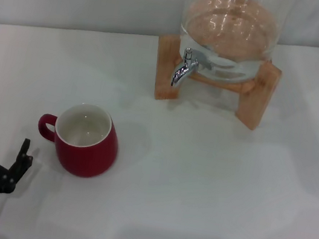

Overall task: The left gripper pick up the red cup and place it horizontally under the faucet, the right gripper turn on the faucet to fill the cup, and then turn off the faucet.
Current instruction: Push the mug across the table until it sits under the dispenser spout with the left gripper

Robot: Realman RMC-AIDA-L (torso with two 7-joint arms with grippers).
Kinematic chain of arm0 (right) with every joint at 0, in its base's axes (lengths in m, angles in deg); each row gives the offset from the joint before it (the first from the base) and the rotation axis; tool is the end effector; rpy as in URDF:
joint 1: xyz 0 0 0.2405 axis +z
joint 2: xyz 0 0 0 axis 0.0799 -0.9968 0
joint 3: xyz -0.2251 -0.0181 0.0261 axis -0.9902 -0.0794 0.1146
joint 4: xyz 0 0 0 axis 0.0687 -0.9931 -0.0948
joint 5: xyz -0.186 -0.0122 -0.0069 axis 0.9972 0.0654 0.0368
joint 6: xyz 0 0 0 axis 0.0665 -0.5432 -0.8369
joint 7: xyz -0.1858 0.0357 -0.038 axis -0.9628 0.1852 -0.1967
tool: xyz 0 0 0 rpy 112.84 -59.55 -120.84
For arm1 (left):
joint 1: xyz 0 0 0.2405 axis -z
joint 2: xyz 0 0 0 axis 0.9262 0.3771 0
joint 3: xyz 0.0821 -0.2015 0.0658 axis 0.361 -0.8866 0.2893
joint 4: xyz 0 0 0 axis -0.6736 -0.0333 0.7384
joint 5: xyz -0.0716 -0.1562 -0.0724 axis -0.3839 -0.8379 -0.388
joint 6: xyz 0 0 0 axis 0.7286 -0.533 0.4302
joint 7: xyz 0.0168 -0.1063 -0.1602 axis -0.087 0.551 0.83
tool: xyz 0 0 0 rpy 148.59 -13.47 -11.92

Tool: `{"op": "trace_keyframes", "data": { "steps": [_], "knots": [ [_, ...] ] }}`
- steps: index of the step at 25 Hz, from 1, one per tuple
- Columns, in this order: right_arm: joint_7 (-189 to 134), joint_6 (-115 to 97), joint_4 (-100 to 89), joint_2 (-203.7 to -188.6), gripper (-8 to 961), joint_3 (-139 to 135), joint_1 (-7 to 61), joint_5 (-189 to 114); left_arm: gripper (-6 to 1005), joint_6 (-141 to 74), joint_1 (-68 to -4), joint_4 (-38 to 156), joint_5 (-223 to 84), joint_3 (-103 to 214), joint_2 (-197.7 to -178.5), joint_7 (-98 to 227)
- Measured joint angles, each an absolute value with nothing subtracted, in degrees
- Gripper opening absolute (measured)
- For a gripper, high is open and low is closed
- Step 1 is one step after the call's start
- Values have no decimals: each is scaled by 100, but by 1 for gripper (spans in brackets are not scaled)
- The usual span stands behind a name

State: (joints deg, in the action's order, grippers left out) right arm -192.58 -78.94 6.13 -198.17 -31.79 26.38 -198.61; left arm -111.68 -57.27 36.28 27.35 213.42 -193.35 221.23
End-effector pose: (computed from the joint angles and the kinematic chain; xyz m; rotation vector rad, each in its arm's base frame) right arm 0.2945 0.4100 0.1487 -1.3133 0.3951 0.6873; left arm -0.2809 0.2666 -0.0621 -1.7577 -0.3774 -0.4297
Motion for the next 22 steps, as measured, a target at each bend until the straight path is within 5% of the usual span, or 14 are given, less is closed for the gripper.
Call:
{"op": "trace_keyframes", "data": {
  "steps": [22],
  "knots": [
    [-19258, -7944, 613, -19855, 675, -3179, 2608, -19869, 887, -10808, -5379, 3719, 2730, 21342, -19289, 21978]
  ]
}}
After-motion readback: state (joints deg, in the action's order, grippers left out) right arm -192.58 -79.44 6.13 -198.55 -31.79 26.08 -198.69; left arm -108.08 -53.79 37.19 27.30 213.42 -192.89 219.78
